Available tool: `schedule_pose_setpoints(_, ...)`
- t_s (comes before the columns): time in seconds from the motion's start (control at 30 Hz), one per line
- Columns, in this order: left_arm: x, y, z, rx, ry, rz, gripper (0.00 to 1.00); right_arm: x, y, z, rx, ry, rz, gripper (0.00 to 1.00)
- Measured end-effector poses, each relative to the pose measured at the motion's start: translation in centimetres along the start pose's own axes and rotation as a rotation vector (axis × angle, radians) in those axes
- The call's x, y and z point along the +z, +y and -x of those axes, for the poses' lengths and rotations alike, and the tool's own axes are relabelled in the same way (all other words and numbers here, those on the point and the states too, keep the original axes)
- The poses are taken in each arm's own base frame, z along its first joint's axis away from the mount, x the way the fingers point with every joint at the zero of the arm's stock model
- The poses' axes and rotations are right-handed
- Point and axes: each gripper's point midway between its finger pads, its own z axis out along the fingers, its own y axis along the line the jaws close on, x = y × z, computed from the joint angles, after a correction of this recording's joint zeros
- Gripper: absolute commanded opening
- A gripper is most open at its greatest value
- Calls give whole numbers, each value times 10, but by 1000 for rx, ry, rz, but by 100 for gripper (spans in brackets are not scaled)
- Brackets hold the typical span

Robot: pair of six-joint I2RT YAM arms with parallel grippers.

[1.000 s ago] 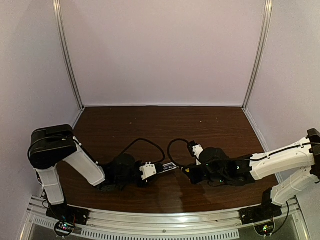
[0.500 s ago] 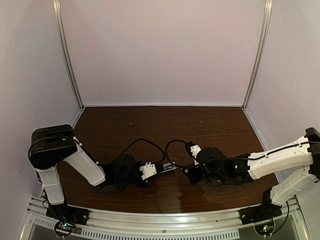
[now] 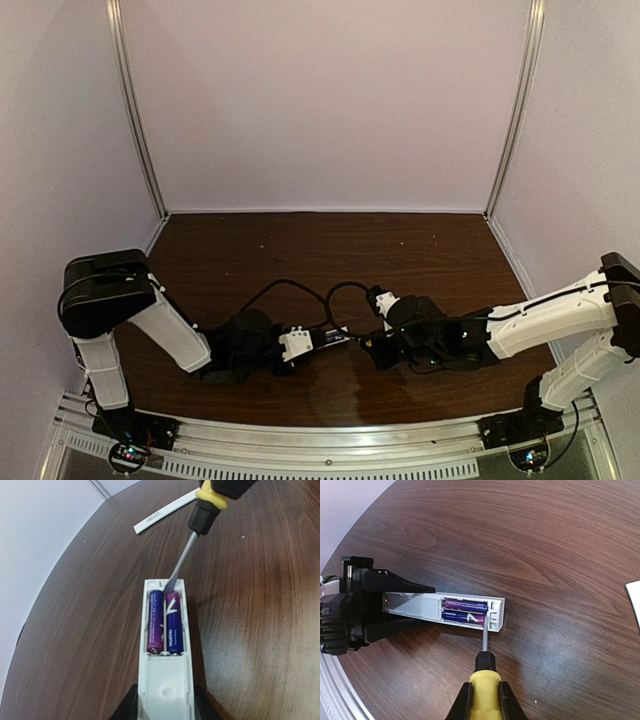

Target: Unload the batteries from the remote control

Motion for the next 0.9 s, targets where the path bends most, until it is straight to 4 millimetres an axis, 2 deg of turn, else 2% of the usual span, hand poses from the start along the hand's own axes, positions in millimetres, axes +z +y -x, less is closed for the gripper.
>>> schedule_pose_setpoints(0.9, -2, -2, -4, 0, 5, -5, 0, 2, 2, -6, 24, -8, 71, 0)
